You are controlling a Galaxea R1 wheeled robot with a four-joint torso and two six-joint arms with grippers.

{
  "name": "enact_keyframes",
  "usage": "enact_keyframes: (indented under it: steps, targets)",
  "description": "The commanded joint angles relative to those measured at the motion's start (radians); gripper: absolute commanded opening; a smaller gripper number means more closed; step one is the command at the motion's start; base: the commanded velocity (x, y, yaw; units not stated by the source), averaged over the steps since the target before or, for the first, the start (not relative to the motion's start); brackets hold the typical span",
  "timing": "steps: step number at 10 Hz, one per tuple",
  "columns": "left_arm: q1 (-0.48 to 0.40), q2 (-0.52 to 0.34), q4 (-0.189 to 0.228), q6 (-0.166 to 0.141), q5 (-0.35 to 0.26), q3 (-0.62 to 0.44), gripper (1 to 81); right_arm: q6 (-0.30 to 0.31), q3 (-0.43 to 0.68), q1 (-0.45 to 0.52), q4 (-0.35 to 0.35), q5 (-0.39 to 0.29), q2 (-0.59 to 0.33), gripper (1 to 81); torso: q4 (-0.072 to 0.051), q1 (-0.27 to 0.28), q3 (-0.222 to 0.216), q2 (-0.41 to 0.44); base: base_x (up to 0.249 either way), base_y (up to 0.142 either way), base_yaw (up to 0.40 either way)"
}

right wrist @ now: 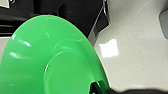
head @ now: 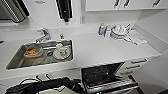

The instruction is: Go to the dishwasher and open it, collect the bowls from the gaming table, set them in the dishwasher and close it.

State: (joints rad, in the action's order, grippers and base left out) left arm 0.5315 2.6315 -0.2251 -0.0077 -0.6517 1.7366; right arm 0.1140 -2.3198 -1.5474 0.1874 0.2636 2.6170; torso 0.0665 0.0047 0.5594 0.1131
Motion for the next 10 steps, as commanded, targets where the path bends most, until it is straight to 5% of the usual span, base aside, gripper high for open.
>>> enact_keyframes:
  steps: [1,4,10]
  targets:
    - [0.216,-0.142,0.189,0.006,0.036,-0.097,81.1,0.058,0.287,-0.003,0.004,0.067,-0.312,1.0,0.000,0.000,0.000,0.000,0.000,0.000,0.000]
    - [0.445,-0.143,0.268,0.006,0.158,-0.008,81.1,0.148,0.364,0.054,0.007,0.103,-0.460,1.0,0.000,0.000,0.000,0.000,0.000,0.000,0.000]
    - [0.736,-0.125,0.277,0.008,0.441,0.211,81.1,0.185,0.609,0.204,0.004,0.098,-0.719,1.0,0.000,0.000,0.000,0.000,0.000,0.000,0.000]
